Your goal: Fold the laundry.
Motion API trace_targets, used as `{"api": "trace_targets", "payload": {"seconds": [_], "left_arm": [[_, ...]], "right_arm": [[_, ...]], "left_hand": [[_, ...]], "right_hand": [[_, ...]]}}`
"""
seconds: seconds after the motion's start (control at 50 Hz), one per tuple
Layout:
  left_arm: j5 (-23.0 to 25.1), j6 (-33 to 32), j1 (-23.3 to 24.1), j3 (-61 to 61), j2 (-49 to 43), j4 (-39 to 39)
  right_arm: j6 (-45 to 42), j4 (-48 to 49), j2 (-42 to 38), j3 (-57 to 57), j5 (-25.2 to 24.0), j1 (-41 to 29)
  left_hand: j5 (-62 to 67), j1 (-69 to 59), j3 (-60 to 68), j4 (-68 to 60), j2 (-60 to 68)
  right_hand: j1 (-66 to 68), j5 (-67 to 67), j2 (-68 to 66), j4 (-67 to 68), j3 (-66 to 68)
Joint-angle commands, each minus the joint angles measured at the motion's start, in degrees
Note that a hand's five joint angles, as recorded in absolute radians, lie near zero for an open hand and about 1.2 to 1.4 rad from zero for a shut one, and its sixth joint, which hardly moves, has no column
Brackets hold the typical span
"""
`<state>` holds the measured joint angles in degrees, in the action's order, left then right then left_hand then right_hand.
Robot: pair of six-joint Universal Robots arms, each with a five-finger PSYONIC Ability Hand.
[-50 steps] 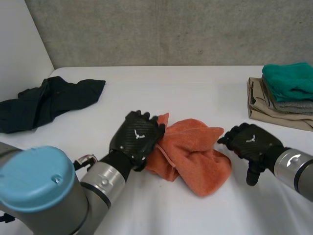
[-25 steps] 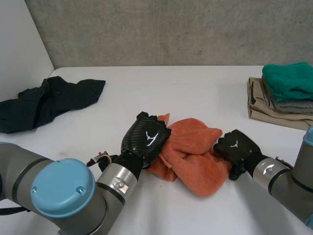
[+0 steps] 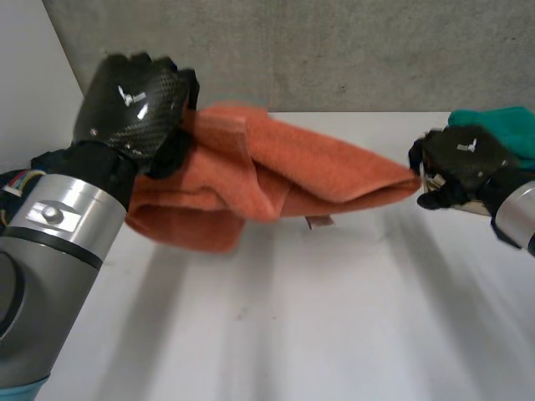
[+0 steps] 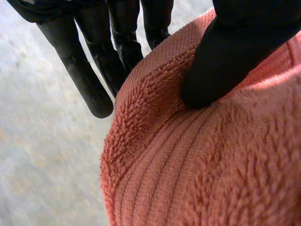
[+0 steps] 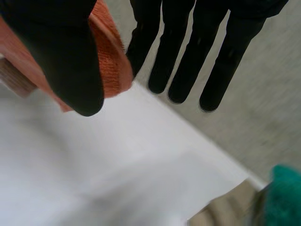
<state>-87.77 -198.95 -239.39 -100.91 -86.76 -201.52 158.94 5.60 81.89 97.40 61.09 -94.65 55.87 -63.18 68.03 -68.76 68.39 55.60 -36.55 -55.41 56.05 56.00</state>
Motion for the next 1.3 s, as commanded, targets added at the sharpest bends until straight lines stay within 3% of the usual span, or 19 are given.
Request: {"api": "trace_targets", "payload": {"seconds": [0.02,0.24,0.34,0.58,0.62,0.68,0.72,0.82,0.88,0.96,1.06,1.18,1.3], "left_arm": [[0.23,3.82,0.42,0.36,-10.08,0.34],[0.06,5.32,0.68,2.12,-12.82,0.6],[0.15,5.85,1.47,2.73,-11.85,1.22],[0.06,6.11,4.28,3.0,-8.95,2.45],[0.14,6.72,4.46,2.91,-8.77,2.8],[-0.03,8.13,4.37,3.0,-7.81,3.41],[-0.03,9.18,4.11,3.08,-6.76,3.85],[-0.21,13.58,1.65,3.52,-2.01,5.26],[-0.21,17.09,-2.73,3.53,1.76,5.96],[-0.03,22.36,-9.76,3.26,4.58,7.1],[0.32,26.15,-15.13,2.73,4.67,10.0],[0.58,27.12,-16.46,0.54,1.26,11.42],[0.58,26.77,-15.84,-0.25,-7.62,11.5]], "right_arm": [[2.07,-1.73,-12.09,0.95,0.52,-1.85],[4.89,-2.35,-16.06,-0.2,0.26,-2.56],[7.43,-1.82,-17.99,-1.77,0.35,-3.61],[22.99,-2.35,-31.78,-15.83,0.52,-10.55],[24.57,-2.35,-33.98,-18.56,0.52,-12.05],[25.89,-1.74,-34.61,-20.58,0.96,-12.23],[25.98,-1.56,-33.99,-20.76,2.01,-12.14],[23.45,-0.77,-27.42,-21.47,9.47,-11.27],[18.97,-0.68,-24.07,-21.21,10.37,-8.81],[1.35,-3.56,-18.28,-19.37,11.15,-2.84],[-12.5,-8.14,-12.91,-17.6,11.86,-2.12],[-14.53,-9.73,-5.87,-16.99,13.7,-2.47],[-15.24,-14.38,-5.69,-16.72,13.79,-4.31]], "left_hand": [[14.13,-16.82,11.97,-11.24,11.61],[14.13,-16.82,11.97,-11.24,11.61],[14.13,-16.82,11.97,-11.24,11.61],[14.13,-16.82,11.97,-11.24,11.61],[14.13,-16.82,11.97,-11.24,11.61],[14.13,-16.82,11.97,-11.24,11.61],[14.13,-16.82,11.97,-11.24,11.61],[14.13,-16.82,11.97,-11.24,11.61],[14.13,-16.82,11.97,-11.24,11.61],[14.13,-16.82,11.97,-11.24,11.61],[14.13,-16.82,11.97,-11.24,11.61],[14.13,-16.82,11.97,-11.24,11.61],[14.13,-16.82,11.97,-11.24,11.61]], "right_hand": [[-16.23,7.19,16.05,-16.69,-16.63],[-33.22,24.17,33.03,-33.67,-33.61],[-35.25,26.21,35.07,-35.7,-35.65],[-32.06,23.02,31.88,-32.51,-32.46],[-18.84,9.8,18.66,-19.3,-19.24],[24.26,-33.31,-24.45,23.81,23.86],[24.4,-33.45,-24.59,23.95,24.0],[24.4,-33.45,-24.59,23.95,24.0],[24.4,-33.45,-24.59,23.95,24.0],[24.4,-33.45,-24.59,23.95,24.0],[24.4,-33.45,-24.59,23.95,24.0],[24.4,-33.45,-24.59,23.95,24.0],[24.4,-33.45,-24.59,23.95,24.0]]}}
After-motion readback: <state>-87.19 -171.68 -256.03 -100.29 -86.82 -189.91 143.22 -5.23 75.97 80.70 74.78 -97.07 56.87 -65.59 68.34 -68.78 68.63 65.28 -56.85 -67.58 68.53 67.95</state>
